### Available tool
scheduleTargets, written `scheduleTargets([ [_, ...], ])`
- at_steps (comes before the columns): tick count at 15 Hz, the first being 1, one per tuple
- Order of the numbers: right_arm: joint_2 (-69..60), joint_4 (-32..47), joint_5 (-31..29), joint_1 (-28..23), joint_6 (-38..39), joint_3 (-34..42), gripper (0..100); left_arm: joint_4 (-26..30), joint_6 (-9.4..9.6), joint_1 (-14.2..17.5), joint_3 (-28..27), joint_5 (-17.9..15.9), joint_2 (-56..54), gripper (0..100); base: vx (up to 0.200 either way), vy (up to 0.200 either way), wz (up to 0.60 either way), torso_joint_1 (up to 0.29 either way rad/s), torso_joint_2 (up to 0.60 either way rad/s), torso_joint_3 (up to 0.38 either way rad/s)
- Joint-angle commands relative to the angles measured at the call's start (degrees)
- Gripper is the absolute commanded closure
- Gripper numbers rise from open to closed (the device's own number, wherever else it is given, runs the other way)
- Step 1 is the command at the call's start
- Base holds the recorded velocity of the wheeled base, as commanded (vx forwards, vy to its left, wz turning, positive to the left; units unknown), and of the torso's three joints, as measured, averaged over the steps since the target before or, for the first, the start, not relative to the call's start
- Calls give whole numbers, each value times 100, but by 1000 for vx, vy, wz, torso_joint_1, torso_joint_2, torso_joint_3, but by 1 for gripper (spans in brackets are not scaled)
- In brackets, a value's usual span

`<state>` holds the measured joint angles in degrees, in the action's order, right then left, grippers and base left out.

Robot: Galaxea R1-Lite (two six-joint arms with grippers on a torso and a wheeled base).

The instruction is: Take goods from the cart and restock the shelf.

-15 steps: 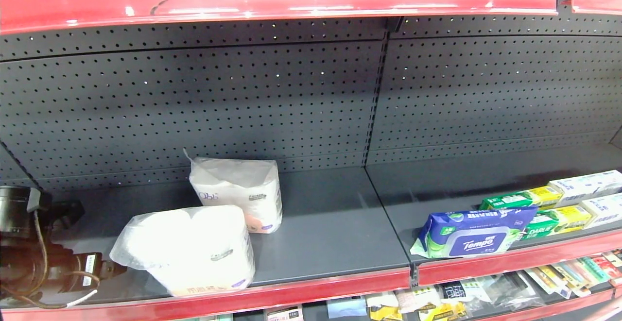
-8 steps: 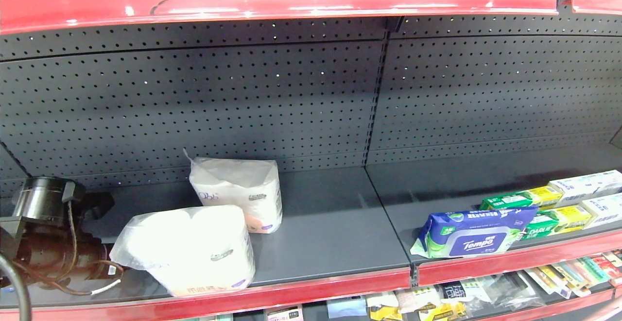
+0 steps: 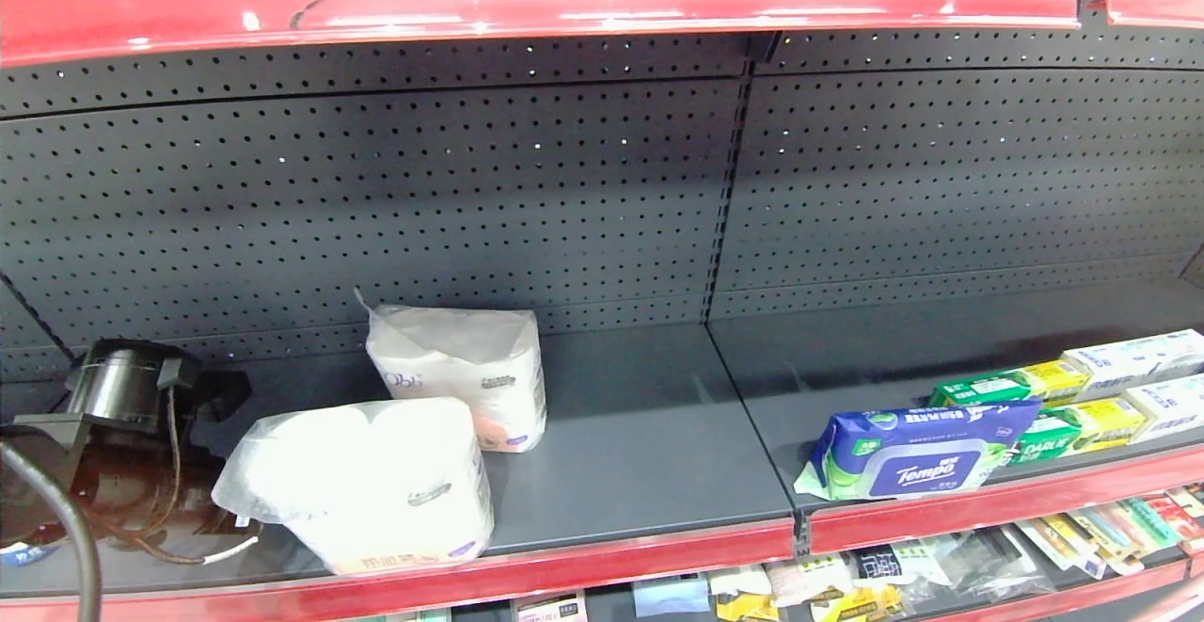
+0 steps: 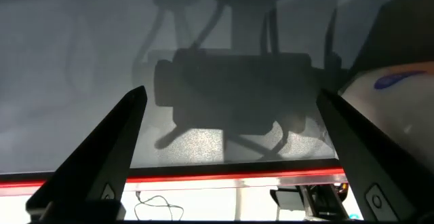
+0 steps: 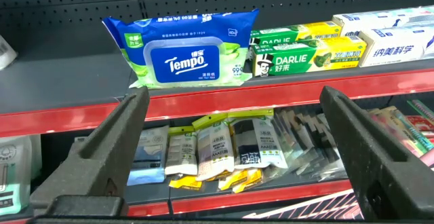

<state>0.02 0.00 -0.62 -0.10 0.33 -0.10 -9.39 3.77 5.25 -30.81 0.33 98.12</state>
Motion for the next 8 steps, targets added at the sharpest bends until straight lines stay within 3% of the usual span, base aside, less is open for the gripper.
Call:
scheduleTargets([
  [1, -2, 0, 1, 1, 2, 1, 0, -2, 1, -42, 4, 2, 14, 0, 0, 0, 0, 0, 0, 0],
  [8, -2, 0, 1, 1, 2, 1, 0, -2, -8, -200, 4, 2, 23, 0, 0, 0, 0, 0, 0, 0],
])
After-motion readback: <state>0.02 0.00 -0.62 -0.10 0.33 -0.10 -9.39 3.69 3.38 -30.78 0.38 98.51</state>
